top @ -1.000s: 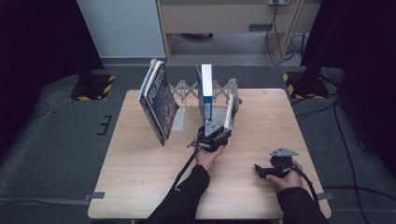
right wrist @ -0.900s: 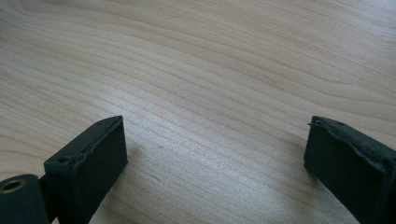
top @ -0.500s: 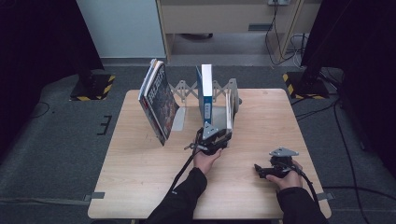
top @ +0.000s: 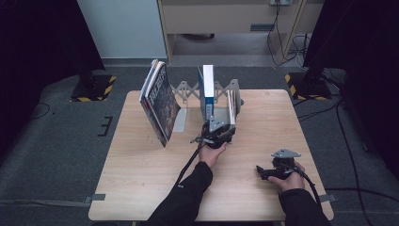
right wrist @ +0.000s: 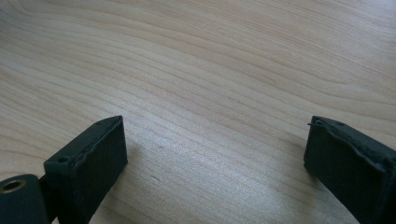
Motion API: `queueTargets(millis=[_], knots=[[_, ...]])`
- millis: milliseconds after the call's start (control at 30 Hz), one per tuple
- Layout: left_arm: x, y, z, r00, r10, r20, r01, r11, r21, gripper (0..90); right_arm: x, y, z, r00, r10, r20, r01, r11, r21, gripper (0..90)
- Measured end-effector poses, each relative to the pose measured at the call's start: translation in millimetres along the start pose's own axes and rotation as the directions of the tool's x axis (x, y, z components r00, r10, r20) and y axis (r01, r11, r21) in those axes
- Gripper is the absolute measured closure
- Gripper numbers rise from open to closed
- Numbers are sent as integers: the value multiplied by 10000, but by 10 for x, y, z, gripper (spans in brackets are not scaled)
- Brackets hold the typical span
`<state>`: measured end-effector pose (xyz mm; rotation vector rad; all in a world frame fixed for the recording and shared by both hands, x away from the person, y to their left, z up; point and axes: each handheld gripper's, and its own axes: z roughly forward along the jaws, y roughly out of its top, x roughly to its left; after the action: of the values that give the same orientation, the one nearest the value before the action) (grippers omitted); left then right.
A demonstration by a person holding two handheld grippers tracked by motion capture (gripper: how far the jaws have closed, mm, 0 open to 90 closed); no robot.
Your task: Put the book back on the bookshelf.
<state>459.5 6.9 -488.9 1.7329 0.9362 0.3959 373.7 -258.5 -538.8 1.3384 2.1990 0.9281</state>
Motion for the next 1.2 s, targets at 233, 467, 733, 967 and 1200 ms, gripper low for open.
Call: queueTargets(millis=[233,467,733,967,1200], knots=[[23,64,75,9997,153,-195,-149,9997,184,651,0,0,0,10000,-1,-2,1,10000,-1,61],[1,98,144,9998,105,-192,-100,9996,264,627,0,1,1,10000,-3,-4,3,10000,0,61],[-1,106,119,9988,354,-327,-341,9986,394,588,1,1,1,10000,-4,-4,4,10000,-1,61],[-5,105,-65,9984,519,-214,-512,9982,309,524,0,1,1,10000,-5,-5,5,10000,1,61],[-29,141,-313,9957,923,101,-928,9937,637,452,1,1,1,10000,5,-2,-5,10000,3,61]])
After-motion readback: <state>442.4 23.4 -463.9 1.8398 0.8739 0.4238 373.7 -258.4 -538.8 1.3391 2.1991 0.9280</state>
